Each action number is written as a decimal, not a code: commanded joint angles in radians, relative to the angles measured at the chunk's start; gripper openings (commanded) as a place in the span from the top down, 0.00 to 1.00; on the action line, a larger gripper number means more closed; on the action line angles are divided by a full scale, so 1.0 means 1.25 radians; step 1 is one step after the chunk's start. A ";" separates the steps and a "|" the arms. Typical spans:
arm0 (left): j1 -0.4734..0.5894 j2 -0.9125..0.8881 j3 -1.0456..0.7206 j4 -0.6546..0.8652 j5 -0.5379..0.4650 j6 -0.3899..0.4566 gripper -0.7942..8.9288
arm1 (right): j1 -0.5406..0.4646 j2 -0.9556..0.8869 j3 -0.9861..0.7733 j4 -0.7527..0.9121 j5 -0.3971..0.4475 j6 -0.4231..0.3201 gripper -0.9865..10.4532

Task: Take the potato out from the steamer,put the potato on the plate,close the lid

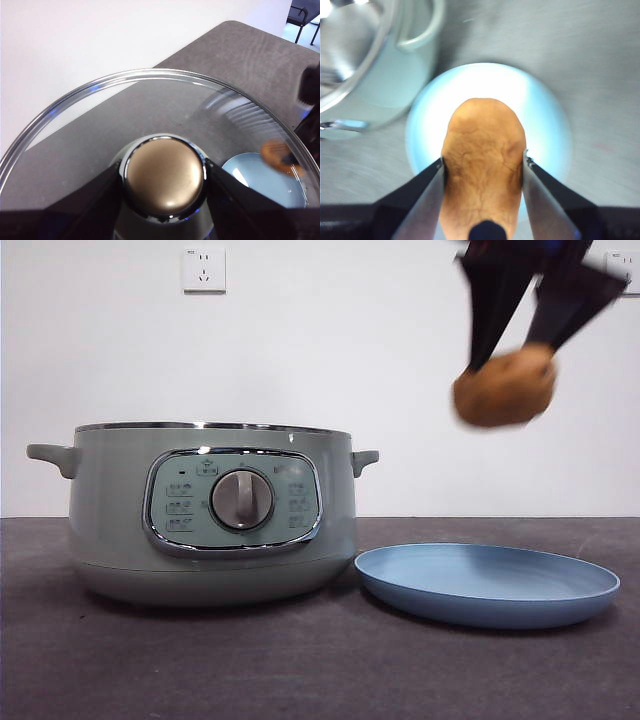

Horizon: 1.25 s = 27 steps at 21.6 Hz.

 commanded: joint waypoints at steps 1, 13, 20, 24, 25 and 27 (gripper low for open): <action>0.002 -0.008 0.007 0.027 0.005 0.008 0.93 | 0.002 0.015 -0.101 0.111 -0.013 0.028 0.92; 0.002 -0.008 0.007 0.002 0.004 0.008 0.93 | 0.002 0.190 -0.258 0.311 -0.012 0.029 0.90; 0.002 -0.008 0.007 0.004 0.004 0.008 0.93 | -0.001 0.161 -0.255 0.303 -0.010 0.034 0.44; 0.002 -0.007 0.007 0.010 0.004 0.008 0.93 | -0.001 0.091 -0.250 0.281 -0.010 0.035 0.45; 0.002 -0.005 0.007 0.013 0.004 0.008 0.93 | -0.001 0.064 -0.249 0.277 -0.010 0.035 0.45; 0.002 0.004 0.007 0.025 0.004 0.008 0.93 | -0.001 -0.005 -0.249 0.270 -0.010 0.035 0.45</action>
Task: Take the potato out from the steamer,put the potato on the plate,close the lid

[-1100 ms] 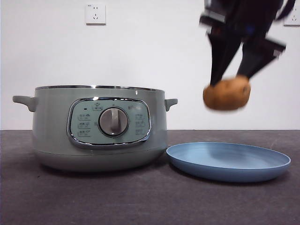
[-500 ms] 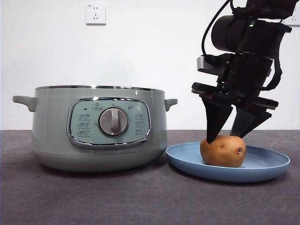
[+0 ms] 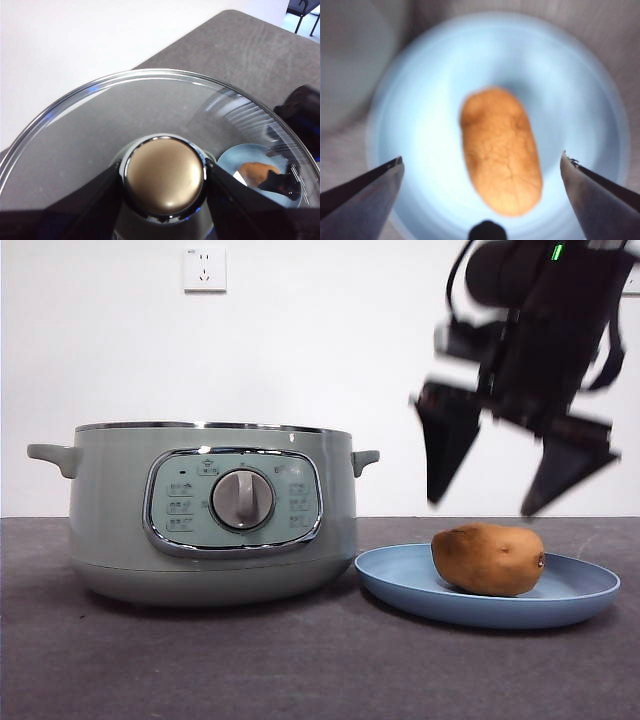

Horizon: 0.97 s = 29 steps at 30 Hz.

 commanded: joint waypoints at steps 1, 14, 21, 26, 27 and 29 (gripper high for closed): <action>0.002 0.010 0.007 0.054 0.004 0.009 0.93 | 0.000 -0.083 -0.005 -0.008 0.002 0.006 0.45; 0.002 0.138 0.006 0.087 0.012 -0.019 0.93 | -0.005 -0.460 -0.004 -0.016 0.007 0.015 0.45; -0.001 0.147 -0.034 0.152 0.028 -0.051 0.93 | -0.034 -0.550 -0.004 -0.037 0.051 0.023 0.45; -0.001 0.140 -0.103 0.187 0.027 -0.057 0.93 | -0.055 -0.564 -0.004 -0.054 0.052 0.021 0.45; -0.001 0.140 -0.124 0.201 0.026 -0.062 0.93 | -0.059 -0.564 -0.004 -0.056 0.052 0.020 0.45; -0.005 0.130 -0.163 0.223 0.025 -0.063 0.93 | -0.063 -0.564 -0.004 -0.058 0.051 0.020 0.45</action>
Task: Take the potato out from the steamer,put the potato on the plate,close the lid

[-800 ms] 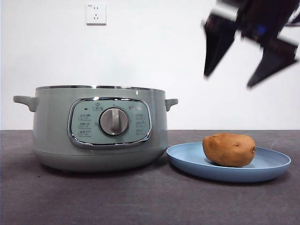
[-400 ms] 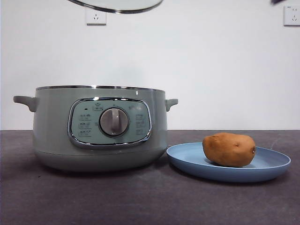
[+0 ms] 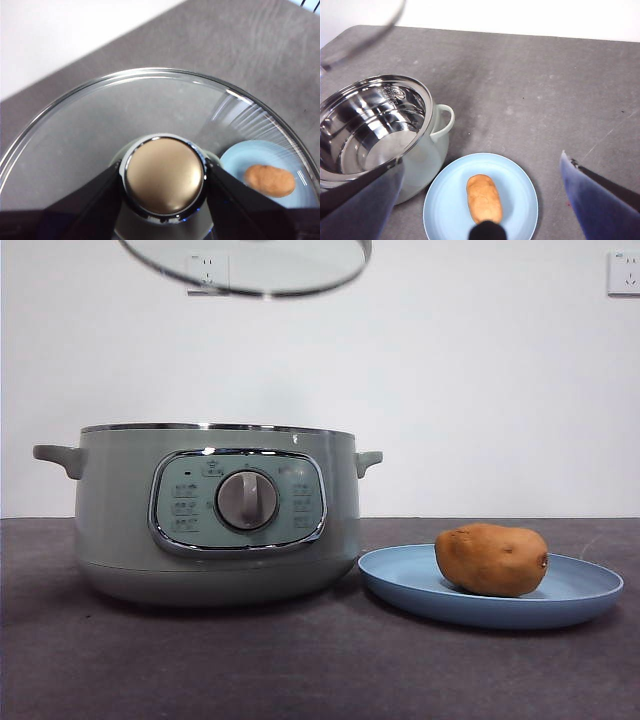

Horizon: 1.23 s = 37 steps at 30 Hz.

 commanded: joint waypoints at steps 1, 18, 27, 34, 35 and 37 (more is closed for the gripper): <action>-0.007 -0.032 -0.053 0.067 0.000 -0.011 0.93 | -0.004 -0.001 -0.004 -0.002 0.001 0.005 0.45; -0.009 -0.282 -0.593 0.456 -0.043 -0.052 0.93 | -0.004 -0.001 -0.004 -0.005 -0.002 -0.008 0.45; -0.008 -0.298 -0.756 0.590 -0.043 -0.054 0.93 | -0.004 -0.001 -0.004 -0.011 -0.004 -0.007 0.45; -0.001 -0.297 -0.791 0.623 -0.085 -0.052 0.93 | -0.004 -0.001 -0.004 -0.017 -0.004 -0.007 0.45; 0.004 -0.297 -0.791 0.625 -0.082 -0.052 0.93 | -0.004 -0.001 -0.004 -0.017 -0.004 -0.007 0.45; 0.009 -0.297 -0.792 0.631 -0.080 -0.052 0.93 | -0.004 -0.001 -0.004 -0.017 -0.004 -0.003 0.45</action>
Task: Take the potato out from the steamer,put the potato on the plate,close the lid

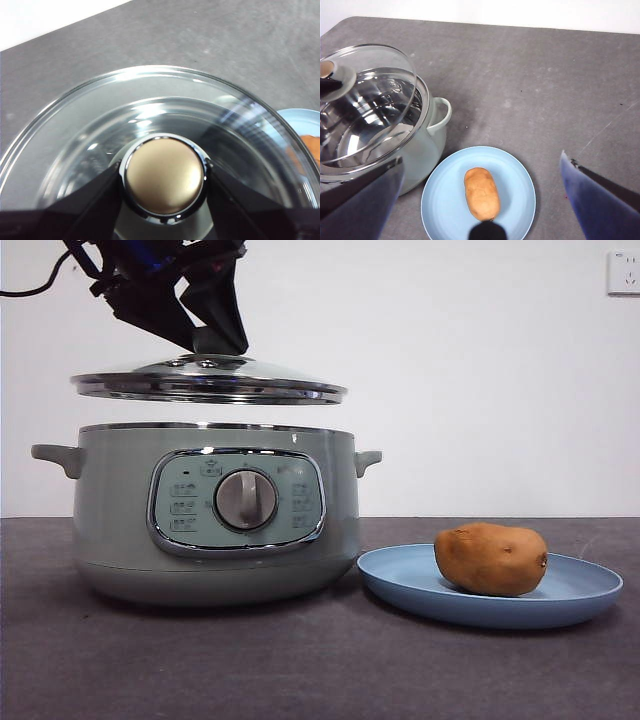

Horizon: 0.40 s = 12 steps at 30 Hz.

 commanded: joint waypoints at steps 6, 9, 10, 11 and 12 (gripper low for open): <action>0.011 -0.010 0.004 0.055 0.007 -0.005 0.93 | 0.000 -0.002 -0.004 0.002 -0.001 0.002 0.45; 0.011 -0.008 0.004 0.057 0.025 -0.005 0.93 | 0.000 -0.001 -0.004 0.002 -0.001 0.003 0.45; 0.011 -0.005 0.004 0.058 0.023 -0.005 0.93 | 0.000 -0.001 -0.004 0.002 -0.001 0.003 0.45; 0.011 -0.003 0.004 0.057 0.018 -0.005 0.93 | 0.000 -0.002 -0.004 0.002 -0.001 0.003 0.45; 0.011 -0.001 0.004 0.056 0.020 -0.005 0.93 | 0.000 -0.002 -0.004 0.002 -0.001 0.003 0.45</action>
